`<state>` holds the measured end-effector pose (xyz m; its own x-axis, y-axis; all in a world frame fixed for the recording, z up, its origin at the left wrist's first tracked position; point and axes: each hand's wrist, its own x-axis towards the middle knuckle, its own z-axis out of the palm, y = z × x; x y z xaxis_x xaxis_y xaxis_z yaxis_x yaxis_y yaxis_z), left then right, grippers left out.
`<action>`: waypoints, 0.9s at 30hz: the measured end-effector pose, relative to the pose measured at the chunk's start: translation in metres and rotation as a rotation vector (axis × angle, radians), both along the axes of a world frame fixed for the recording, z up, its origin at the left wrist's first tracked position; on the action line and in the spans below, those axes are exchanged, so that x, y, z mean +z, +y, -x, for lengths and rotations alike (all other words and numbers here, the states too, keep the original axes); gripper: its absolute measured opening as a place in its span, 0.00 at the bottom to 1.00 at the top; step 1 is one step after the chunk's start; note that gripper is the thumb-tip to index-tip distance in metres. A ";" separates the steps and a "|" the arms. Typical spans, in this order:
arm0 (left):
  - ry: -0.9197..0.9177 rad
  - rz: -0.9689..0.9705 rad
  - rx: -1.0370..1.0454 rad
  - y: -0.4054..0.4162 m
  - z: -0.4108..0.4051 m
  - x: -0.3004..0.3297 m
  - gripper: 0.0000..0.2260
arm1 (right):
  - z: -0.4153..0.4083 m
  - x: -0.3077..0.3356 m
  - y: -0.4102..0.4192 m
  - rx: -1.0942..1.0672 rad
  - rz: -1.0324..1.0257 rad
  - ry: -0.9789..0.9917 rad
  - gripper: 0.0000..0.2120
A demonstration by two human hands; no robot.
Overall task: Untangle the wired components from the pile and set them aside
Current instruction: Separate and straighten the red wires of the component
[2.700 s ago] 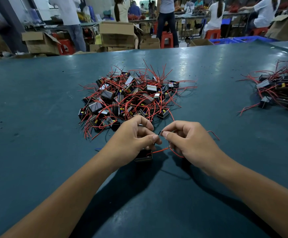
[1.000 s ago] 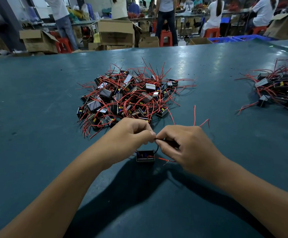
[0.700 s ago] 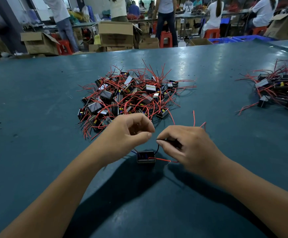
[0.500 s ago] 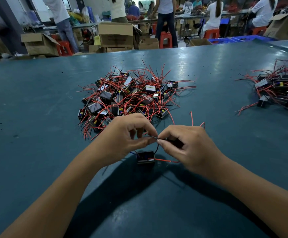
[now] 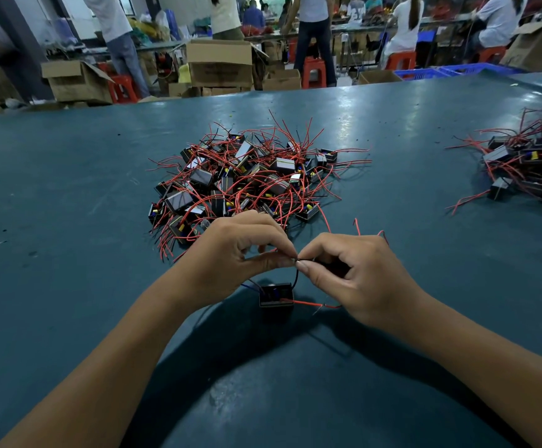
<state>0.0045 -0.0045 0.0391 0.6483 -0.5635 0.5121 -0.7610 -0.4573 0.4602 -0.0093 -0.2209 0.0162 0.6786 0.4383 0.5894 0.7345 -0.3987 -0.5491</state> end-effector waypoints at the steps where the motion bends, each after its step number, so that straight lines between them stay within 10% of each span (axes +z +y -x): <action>1: -0.009 -0.003 0.001 0.000 0.000 -0.001 0.03 | 0.000 0.000 0.000 -0.001 -0.005 0.011 0.02; 11: 0.094 -0.053 0.020 -0.006 0.007 -0.002 0.03 | 0.002 0.001 -0.001 -0.027 -0.007 0.010 0.02; 19: 0.846 0.404 0.140 -0.022 0.017 -0.003 0.10 | 0.002 -0.002 -0.002 -0.064 -0.021 0.019 0.02; 27: 0.308 0.127 0.213 -0.024 0.025 -0.001 0.04 | -0.003 -0.004 -0.004 -0.140 -0.130 0.208 0.06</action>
<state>-0.0201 -0.0290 0.0386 0.8779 -0.3446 0.3325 -0.4730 -0.5151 0.7148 -0.0065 -0.2245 0.0126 0.8394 0.2620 0.4762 0.5435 -0.4045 -0.7355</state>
